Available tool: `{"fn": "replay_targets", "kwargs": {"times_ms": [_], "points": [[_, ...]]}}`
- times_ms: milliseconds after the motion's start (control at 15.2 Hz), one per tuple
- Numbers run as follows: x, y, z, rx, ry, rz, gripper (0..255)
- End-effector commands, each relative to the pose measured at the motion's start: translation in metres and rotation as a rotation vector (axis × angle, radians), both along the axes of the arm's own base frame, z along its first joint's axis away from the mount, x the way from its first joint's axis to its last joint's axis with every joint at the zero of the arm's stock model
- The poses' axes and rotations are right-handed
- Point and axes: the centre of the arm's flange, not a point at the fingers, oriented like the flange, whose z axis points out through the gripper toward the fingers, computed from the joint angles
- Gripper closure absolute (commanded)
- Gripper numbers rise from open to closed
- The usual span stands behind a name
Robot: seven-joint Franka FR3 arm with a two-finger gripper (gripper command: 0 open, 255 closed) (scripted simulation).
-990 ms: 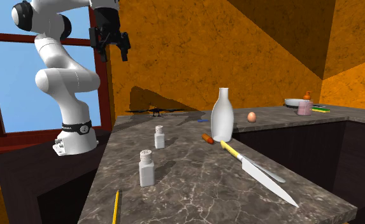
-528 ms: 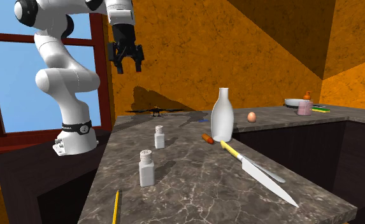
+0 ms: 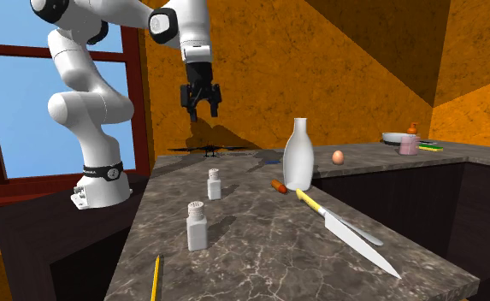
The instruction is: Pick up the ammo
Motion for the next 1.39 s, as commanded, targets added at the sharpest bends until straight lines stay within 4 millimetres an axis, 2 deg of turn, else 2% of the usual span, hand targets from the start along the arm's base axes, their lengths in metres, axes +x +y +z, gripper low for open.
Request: {"fn": "replay_targets", "kwargs": {"times_ms": [0,1320], "points": [[0.013,0.018,-0.016,-0.003,-0.001,-0.019,0],[0.143,0.184,-0.179,-0.044,0.003,-0.192,0]]}}
